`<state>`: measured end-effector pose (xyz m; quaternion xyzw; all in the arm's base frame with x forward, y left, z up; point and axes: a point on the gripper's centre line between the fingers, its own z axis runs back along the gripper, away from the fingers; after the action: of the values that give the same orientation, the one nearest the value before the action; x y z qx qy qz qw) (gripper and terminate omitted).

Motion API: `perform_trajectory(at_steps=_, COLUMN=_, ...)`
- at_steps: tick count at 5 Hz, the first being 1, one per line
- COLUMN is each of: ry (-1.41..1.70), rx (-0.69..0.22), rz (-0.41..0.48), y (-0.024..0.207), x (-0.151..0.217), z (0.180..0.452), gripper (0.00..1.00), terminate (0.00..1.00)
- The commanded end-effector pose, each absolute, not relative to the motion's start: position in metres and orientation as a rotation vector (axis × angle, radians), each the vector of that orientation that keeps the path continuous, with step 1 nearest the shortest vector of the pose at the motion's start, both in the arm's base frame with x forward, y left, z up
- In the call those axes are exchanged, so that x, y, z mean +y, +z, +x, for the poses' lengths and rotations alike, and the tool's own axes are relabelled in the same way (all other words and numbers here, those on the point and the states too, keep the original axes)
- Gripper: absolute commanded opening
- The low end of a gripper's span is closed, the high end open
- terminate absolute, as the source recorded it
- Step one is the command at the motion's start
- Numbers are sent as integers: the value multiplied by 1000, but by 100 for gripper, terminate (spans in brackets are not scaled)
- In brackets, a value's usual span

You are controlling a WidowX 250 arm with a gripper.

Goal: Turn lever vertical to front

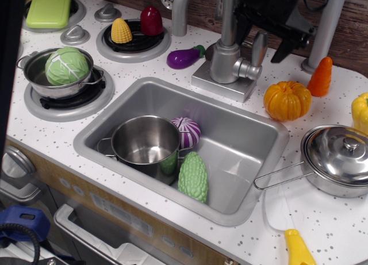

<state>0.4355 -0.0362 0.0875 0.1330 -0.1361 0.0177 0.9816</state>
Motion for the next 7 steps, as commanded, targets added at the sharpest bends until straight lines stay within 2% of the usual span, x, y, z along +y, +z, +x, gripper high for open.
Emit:
perform_trajectory(at_steps=1, ry=38, rx=-326, rz=254, y=107, x=-33, z=444, gripper=100, terminate=0)
perform_trajectory(at_steps=2, ry=68, rx=-323, rz=240, y=105, x=-37, z=442, gripper=0, terminate=0)
perform_trajectory(at_steps=3, ry=104, rx=-314, rz=222, y=104, x=-42, z=436, gripper=0, terminate=0)
perform_trajectory(at_steps=4, ry=164, rx=-293, rz=166, y=96, x=-50, z=426, gripper=0, terminate=0)
perform_trajectory(at_steps=5, ry=247, rx=-187, rz=51, y=87, x=-55, z=416, gripper=0, terminate=0)
perform_trajectory(at_steps=7, ry=282, rx=-101, rz=-20, y=74, x=-57, z=403, gripper=0, terminate=0)
